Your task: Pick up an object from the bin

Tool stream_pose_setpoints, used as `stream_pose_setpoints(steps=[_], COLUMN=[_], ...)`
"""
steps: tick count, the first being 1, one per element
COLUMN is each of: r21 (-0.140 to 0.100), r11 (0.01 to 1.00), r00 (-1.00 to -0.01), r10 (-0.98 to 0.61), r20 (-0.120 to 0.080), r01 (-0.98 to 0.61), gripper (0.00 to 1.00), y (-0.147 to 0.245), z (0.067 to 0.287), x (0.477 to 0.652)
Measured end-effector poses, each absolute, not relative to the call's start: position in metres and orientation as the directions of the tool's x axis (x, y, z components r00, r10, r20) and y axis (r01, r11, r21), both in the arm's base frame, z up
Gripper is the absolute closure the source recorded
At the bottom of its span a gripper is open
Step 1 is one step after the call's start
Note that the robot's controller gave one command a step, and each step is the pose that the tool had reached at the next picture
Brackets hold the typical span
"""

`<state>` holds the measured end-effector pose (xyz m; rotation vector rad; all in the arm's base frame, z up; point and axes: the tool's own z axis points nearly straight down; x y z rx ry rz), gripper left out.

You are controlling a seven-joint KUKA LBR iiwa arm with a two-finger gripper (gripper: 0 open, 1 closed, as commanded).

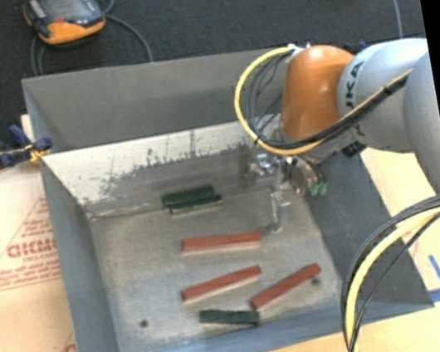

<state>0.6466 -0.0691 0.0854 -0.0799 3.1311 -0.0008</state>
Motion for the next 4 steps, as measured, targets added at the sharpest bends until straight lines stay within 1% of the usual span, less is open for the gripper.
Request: stream_pose_setpoints(steps=[1,2,3,4], r21=[0.001,0.000,-0.001,-0.003], r11=[1.000,0.991,0.992,0.996], r00=[-1.000,-0.991,-0.992,-0.996], r10=[-0.027,0.130,0.130,0.085], r20=[-0.005,-0.004,-0.004,-0.010], r01=[-0.027,0.130,0.130,0.085], gripper=[0.00,1.00,1.00,1.00], y=[-0.054,-0.039,-0.040,-0.073], z=[0.067,0.071,0.071,0.234], x=[0.618,0.599,0.599,0.639])
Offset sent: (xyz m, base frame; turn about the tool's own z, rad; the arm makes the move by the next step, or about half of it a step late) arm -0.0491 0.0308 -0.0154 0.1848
